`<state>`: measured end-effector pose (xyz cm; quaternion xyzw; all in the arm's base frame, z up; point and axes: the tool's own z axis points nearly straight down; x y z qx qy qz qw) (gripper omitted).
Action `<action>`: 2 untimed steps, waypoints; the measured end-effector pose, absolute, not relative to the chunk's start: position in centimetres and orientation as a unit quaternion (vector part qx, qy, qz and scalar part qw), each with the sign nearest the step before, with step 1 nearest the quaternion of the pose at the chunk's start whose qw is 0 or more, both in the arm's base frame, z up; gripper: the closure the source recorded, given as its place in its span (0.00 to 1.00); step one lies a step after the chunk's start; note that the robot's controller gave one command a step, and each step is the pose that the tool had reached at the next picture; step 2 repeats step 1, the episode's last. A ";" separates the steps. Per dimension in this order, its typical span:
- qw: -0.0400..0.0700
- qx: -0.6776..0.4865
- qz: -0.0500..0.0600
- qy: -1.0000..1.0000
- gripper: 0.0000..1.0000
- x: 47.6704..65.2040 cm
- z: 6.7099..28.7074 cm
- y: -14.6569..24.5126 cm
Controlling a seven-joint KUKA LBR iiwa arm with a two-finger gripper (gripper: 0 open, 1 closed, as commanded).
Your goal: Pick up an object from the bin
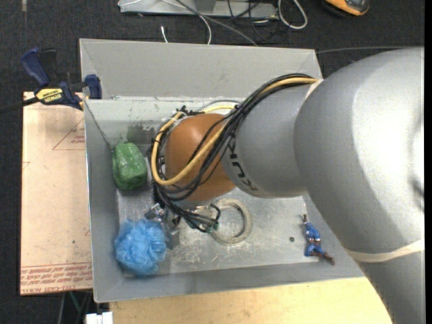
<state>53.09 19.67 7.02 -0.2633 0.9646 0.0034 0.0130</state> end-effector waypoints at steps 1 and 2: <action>0.013 -0.263 0.003 0.965 1.00 53.1 7.0 19.7; 0.013 -0.263 0.003 0.965 1.00 53.1 7.0 19.7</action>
Offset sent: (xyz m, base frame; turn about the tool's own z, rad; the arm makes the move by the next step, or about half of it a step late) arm -0.0273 0.0452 0.0017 -0.1971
